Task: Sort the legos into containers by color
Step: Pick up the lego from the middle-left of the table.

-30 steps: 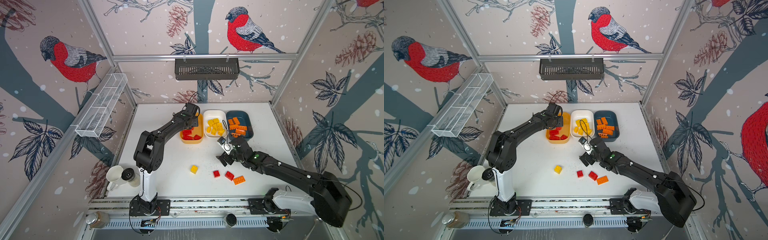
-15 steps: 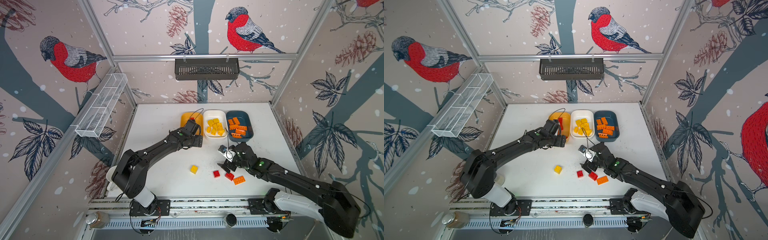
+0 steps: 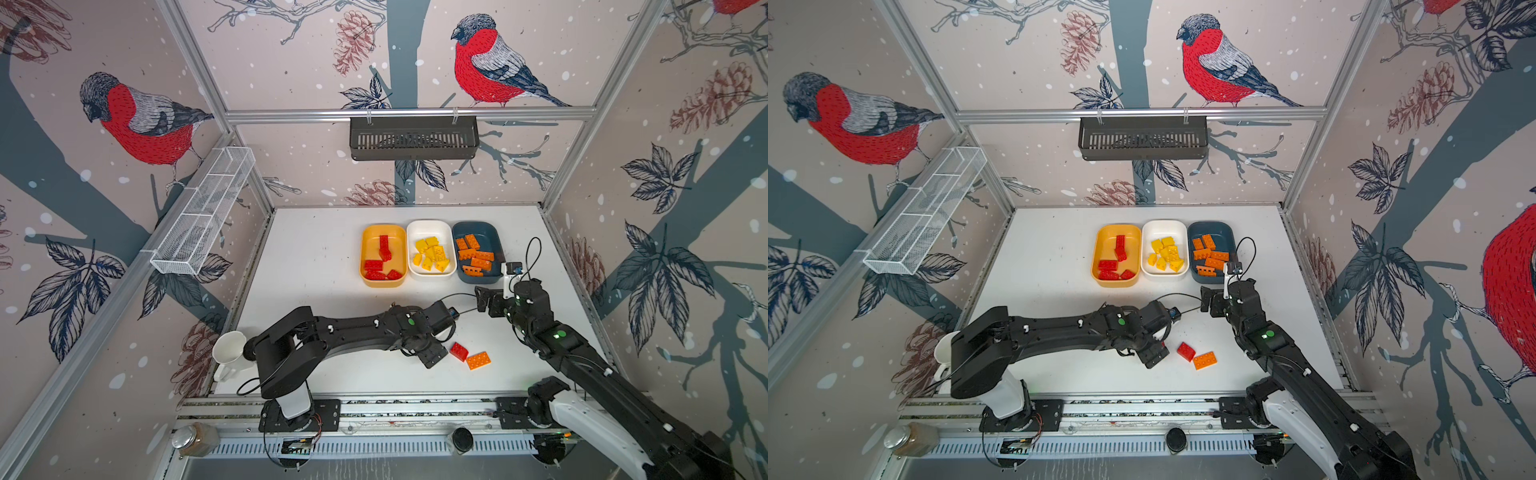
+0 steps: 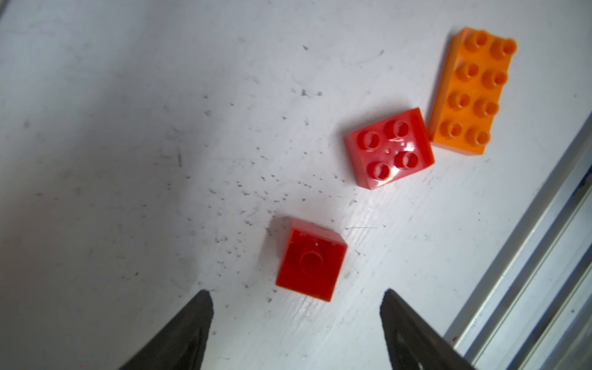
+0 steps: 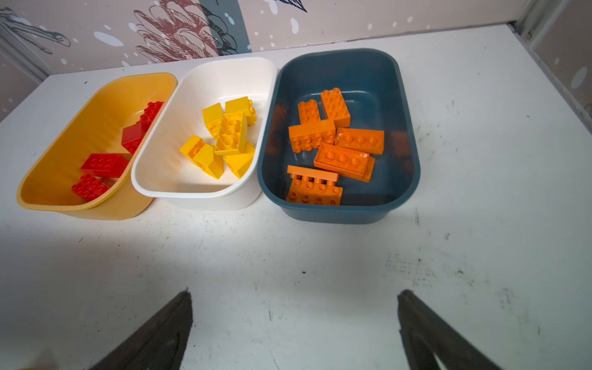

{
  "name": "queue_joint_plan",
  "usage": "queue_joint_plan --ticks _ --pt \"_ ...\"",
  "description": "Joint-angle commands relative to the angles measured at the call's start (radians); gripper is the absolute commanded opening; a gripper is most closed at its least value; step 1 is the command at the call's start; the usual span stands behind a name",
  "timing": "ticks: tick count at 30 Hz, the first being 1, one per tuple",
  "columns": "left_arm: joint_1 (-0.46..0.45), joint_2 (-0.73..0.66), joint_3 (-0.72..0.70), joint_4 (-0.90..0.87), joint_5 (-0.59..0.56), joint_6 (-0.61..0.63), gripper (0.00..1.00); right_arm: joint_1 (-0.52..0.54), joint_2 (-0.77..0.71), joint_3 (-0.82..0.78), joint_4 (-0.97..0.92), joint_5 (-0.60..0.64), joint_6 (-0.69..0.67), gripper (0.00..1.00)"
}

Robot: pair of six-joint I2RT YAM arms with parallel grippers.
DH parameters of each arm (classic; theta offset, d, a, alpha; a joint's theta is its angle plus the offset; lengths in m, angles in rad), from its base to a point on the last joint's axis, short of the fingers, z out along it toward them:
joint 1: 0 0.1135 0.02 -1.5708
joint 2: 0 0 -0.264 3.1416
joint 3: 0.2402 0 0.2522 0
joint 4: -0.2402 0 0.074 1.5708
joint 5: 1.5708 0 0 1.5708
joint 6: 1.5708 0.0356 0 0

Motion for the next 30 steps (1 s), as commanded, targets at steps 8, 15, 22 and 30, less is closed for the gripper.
queue_joint_plan --ticks 8,15,22,30 --pt "-0.002 0.110 0.026 0.064 0.003 0.104 0.68 -0.005 0.033 0.029 -0.180 -0.006 0.216 0.99" --pt "0.011 0.076 -0.035 0.129 -0.021 0.100 0.38 -0.001 0.038 0.056 -0.304 -0.076 0.295 0.99" --pt "0.177 -0.065 -0.057 0.198 -0.028 0.000 0.28 0.001 0.083 0.070 -0.381 -0.138 0.370 0.99" --pt "0.391 -0.136 0.035 0.317 -0.359 -0.189 0.30 0.102 0.089 0.044 -0.489 -0.172 0.607 0.99"
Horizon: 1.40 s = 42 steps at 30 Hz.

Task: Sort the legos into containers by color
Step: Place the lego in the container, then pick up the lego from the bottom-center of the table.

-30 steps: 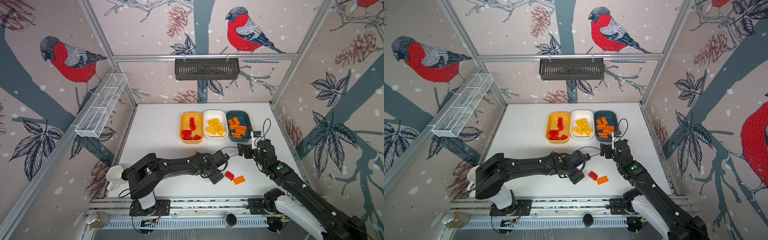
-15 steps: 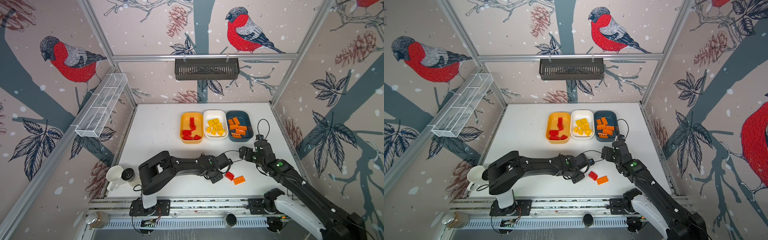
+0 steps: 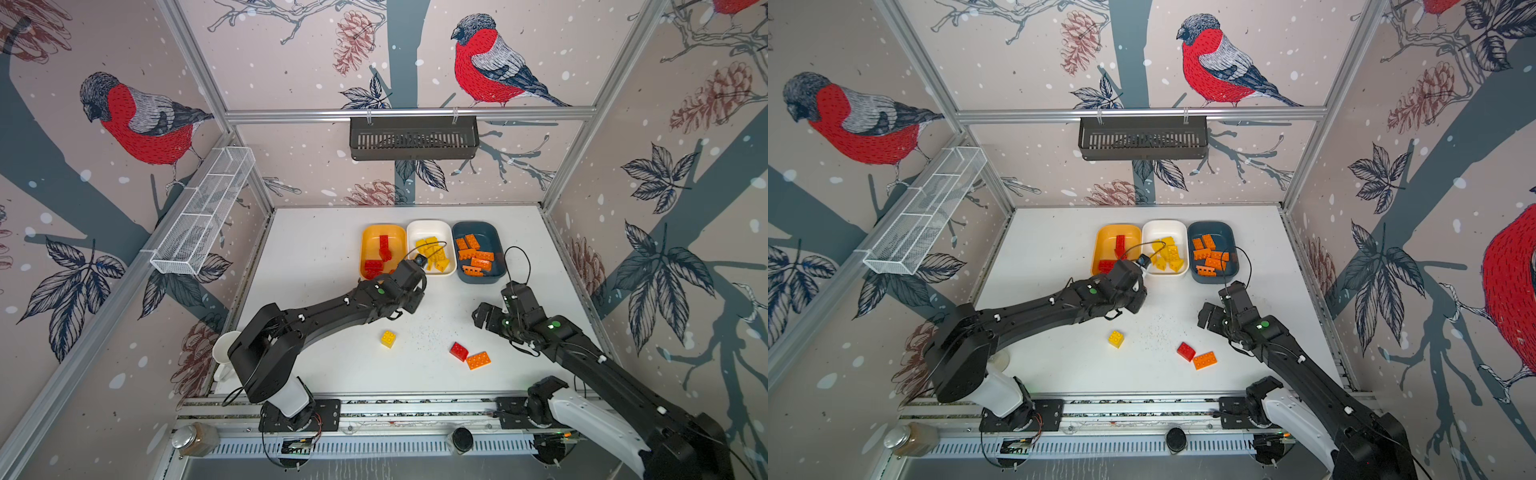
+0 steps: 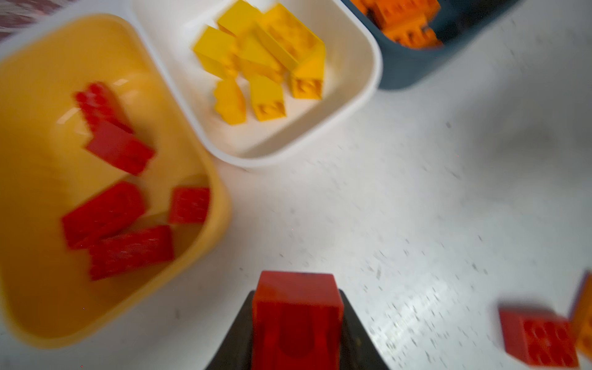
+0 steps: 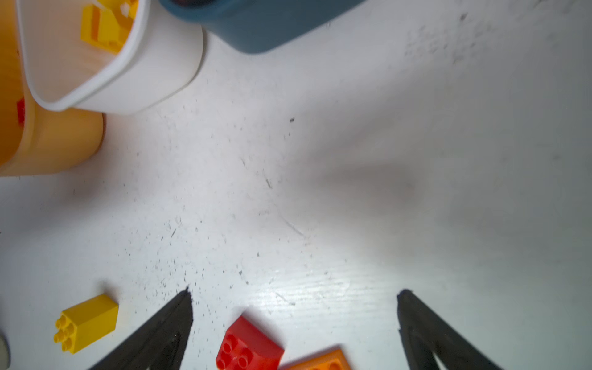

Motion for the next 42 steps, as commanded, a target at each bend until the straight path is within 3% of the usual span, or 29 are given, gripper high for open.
queue_joint_plan --ticks 1,5,9,15,18,22,29,35,42 --pt "0.079 0.011 0.049 0.099 -0.168 -0.111 0.29 0.067 0.005 -0.003 -0.099 0.017 0.193 0.99" --pt "0.193 0.084 0.101 0.150 -0.154 -0.139 0.32 0.123 0.021 0.027 -0.174 0.039 0.349 0.99" --pt "0.278 0.232 0.253 0.053 -0.149 -0.160 0.35 0.139 0.075 0.008 -0.239 0.004 0.519 0.97" --pt "0.297 0.347 0.399 -0.083 -0.130 -0.179 0.68 0.130 0.188 0.041 -0.239 -0.021 0.598 0.97" --pt "0.294 0.299 0.361 -0.068 -0.081 -0.187 0.84 0.136 0.243 0.055 -0.196 -0.079 0.642 0.94" --pt "0.295 0.200 0.268 -0.048 -0.042 -0.206 0.96 0.197 0.297 0.082 -0.215 -0.096 0.739 0.89" --pt "0.292 0.071 0.093 -0.023 0.012 -0.266 0.97 0.233 0.324 0.079 -0.271 -0.080 0.918 0.67" --pt "0.291 0.003 -0.030 0.038 0.068 -0.282 0.96 0.243 0.354 0.084 -0.278 -0.062 1.016 0.64" --pt "0.292 -0.003 -0.055 0.039 0.059 -0.278 0.97 0.252 0.459 0.066 -0.185 -0.081 1.092 0.56"
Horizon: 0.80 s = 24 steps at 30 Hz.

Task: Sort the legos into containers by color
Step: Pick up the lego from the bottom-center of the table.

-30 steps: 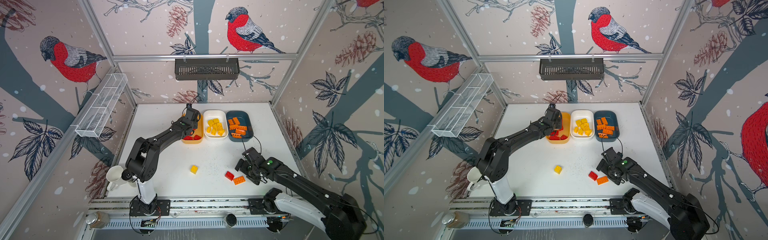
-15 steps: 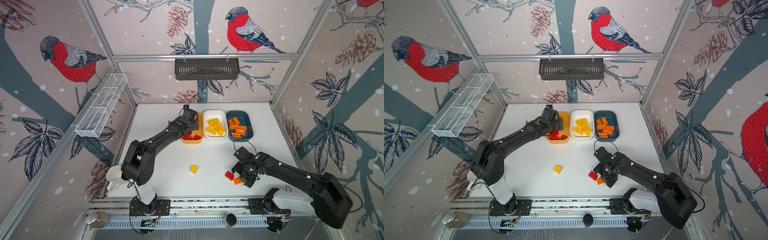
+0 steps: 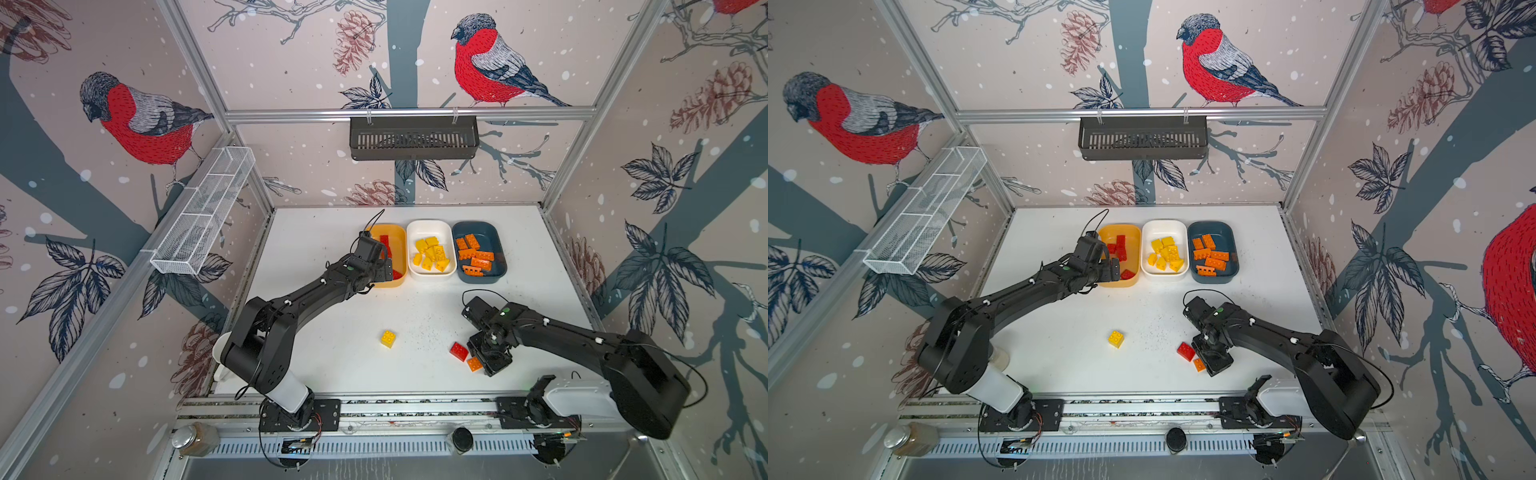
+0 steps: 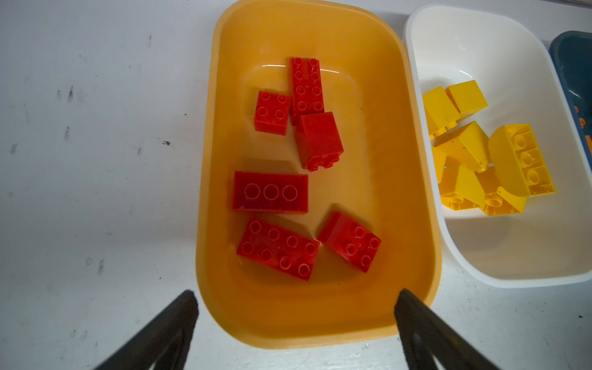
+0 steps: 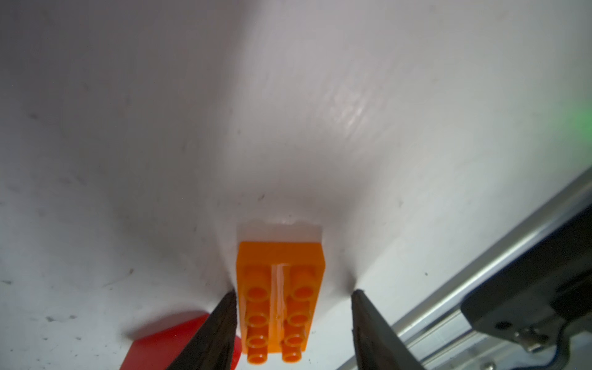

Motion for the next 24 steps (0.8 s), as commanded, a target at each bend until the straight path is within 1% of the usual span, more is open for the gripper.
queue_joint_plan --ticks 1,4,7,10,14,16,18,21,24 --pt "0.000 -0.009 -0.005 0.032 0.003 0.001 0.96 0.009 0.042 -0.018 0.071 0.000 0.072 0.55" --pt "0.000 -0.010 -0.004 0.032 0.008 0.009 0.97 0.021 0.078 0.002 0.076 0.017 0.077 0.49" --pt "0.000 -0.012 -0.010 0.032 0.018 0.018 0.96 0.023 0.104 0.002 0.079 0.023 0.087 0.41" --pt "0.000 -0.022 -0.022 0.028 0.029 0.022 0.96 -0.001 0.117 0.018 0.088 0.074 0.040 0.38" --pt "-0.003 -0.051 -0.030 0.024 0.047 0.024 0.96 -0.079 0.109 0.104 0.050 0.211 -0.090 0.33" --pt "-0.005 -0.063 -0.055 0.018 0.051 0.024 0.96 -0.113 0.092 0.151 0.054 0.260 -0.143 0.33" --pt "-0.011 -0.075 -0.065 0.011 0.059 0.023 0.96 -0.118 0.073 0.216 0.084 0.347 -0.228 0.29" --pt "-0.026 -0.091 -0.085 -0.003 0.078 0.025 0.97 -0.125 0.069 0.308 0.121 0.461 -0.335 0.28" --pt "-0.059 -0.105 -0.098 -0.038 0.078 0.032 0.97 -0.131 0.066 0.370 0.234 0.549 -0.483 0.28"
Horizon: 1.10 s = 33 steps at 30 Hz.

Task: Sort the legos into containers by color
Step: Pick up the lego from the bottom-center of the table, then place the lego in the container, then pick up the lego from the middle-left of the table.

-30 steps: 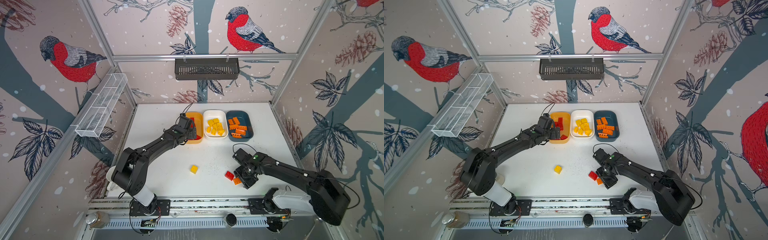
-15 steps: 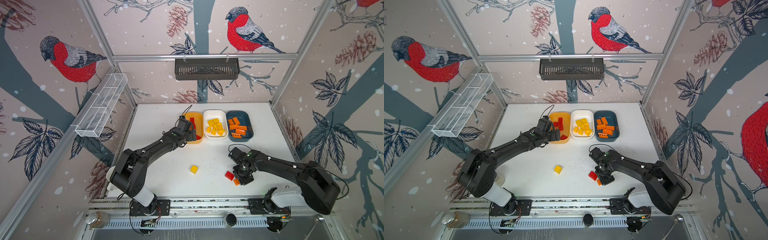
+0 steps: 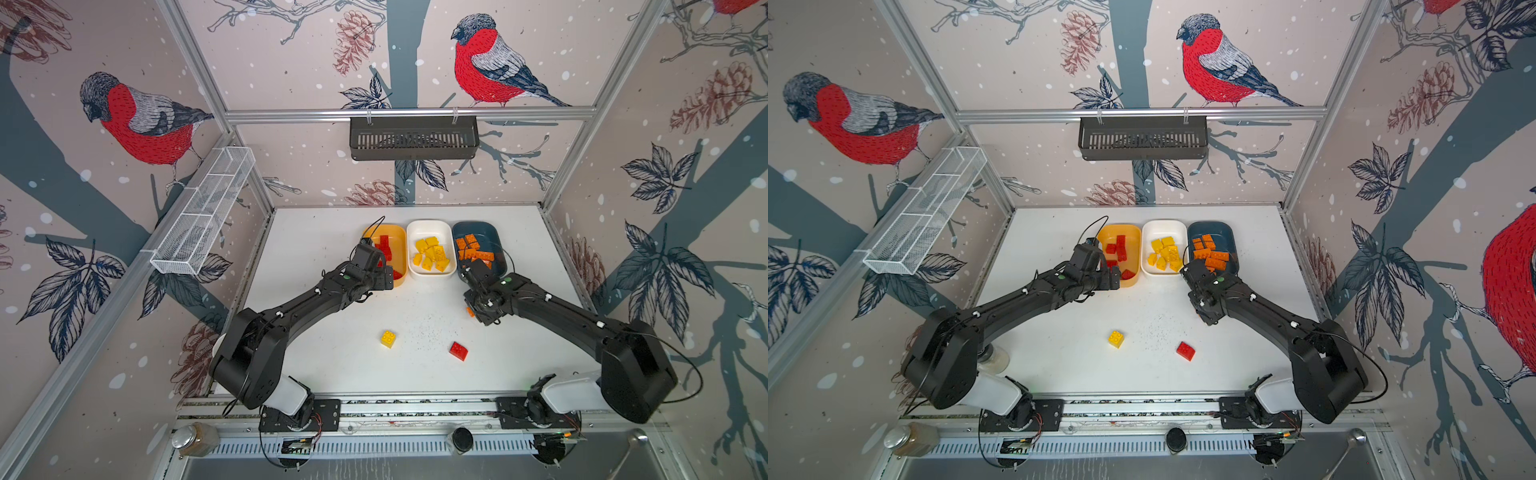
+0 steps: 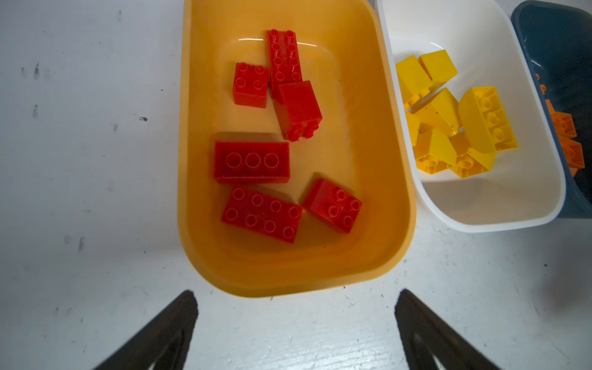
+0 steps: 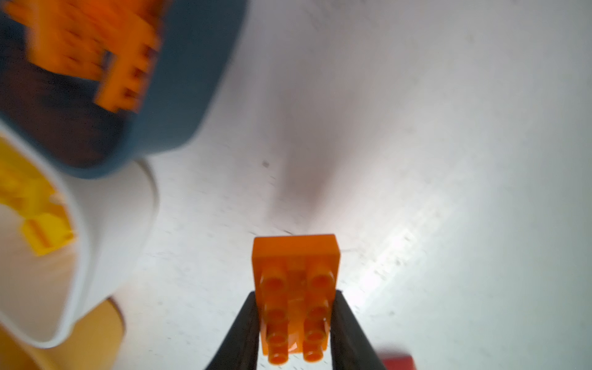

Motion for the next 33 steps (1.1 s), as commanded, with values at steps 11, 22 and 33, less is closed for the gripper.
queue_joint_plan --ticks 11,22,33 --pt "-0.151 -0.053 -0.134 -0.118 0.230 -0.001 0.95 -0.073 0.056 0.042 0.544 0.389 -0.572 0.34" --pt "-0.213 0.017 -0.156 -0.139 0.217 0.040 0.88 -0.110 0.085 0.024 0.552 0.394 -0.652 0.78" --pt "-0.232 0.120 -0.122 -0.170 0.193 0.061 0.54 -0.091 -0.075 -0.022 0.500 0.386 -0.810 0.99"
